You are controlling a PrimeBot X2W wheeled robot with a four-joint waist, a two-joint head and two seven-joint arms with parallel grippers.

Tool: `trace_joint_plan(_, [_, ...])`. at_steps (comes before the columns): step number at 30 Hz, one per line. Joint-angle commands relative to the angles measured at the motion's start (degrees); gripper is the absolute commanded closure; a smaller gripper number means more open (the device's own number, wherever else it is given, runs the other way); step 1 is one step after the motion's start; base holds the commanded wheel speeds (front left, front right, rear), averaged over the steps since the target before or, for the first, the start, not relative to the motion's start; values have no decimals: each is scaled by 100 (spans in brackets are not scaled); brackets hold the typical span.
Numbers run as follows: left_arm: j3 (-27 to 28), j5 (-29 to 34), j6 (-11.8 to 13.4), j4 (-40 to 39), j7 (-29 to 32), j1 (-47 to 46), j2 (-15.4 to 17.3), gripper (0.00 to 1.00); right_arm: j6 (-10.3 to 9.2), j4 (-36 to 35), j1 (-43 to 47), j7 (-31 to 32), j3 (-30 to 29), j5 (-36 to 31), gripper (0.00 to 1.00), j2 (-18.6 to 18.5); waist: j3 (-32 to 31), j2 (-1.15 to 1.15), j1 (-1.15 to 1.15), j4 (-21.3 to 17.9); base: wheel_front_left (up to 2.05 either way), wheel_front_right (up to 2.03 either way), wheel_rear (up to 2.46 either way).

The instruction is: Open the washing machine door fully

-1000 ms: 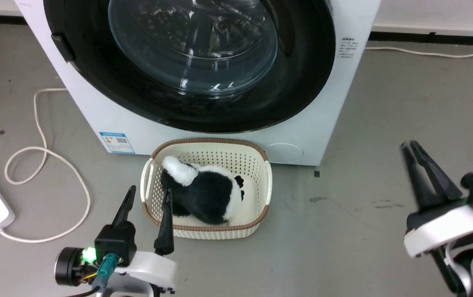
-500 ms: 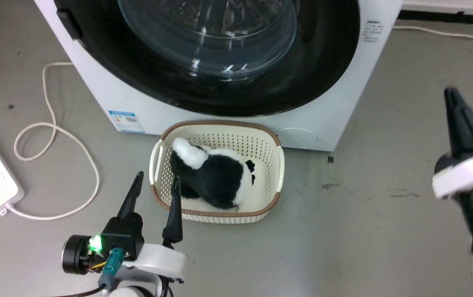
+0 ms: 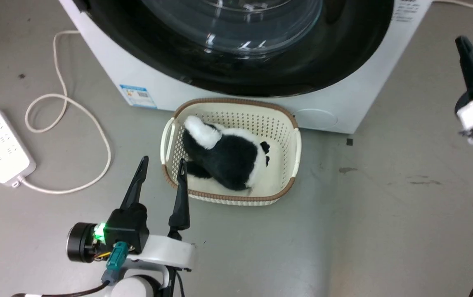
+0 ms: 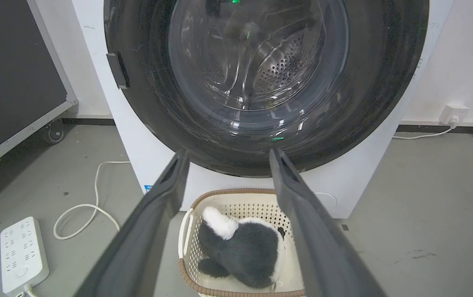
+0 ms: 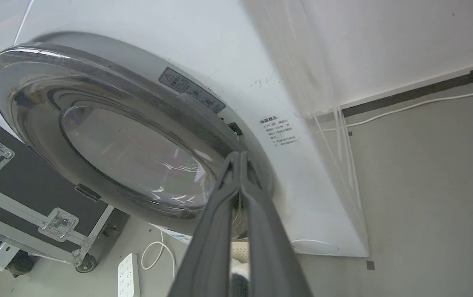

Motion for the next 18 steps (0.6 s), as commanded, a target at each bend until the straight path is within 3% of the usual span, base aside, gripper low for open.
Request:
trace_joint_plan(1, [-71,-45,60,-32,-72,-128,4,0,-2,245,-332,206,-149,212,100,28,80,0,0,77,0,0,0])
trace_joint_plan(18, [-510,-162,357,-152,-276,-397,5,0,-3,2381,-2585,1797,-1346,670,100,-108,680,0,0,539,0,0,0])
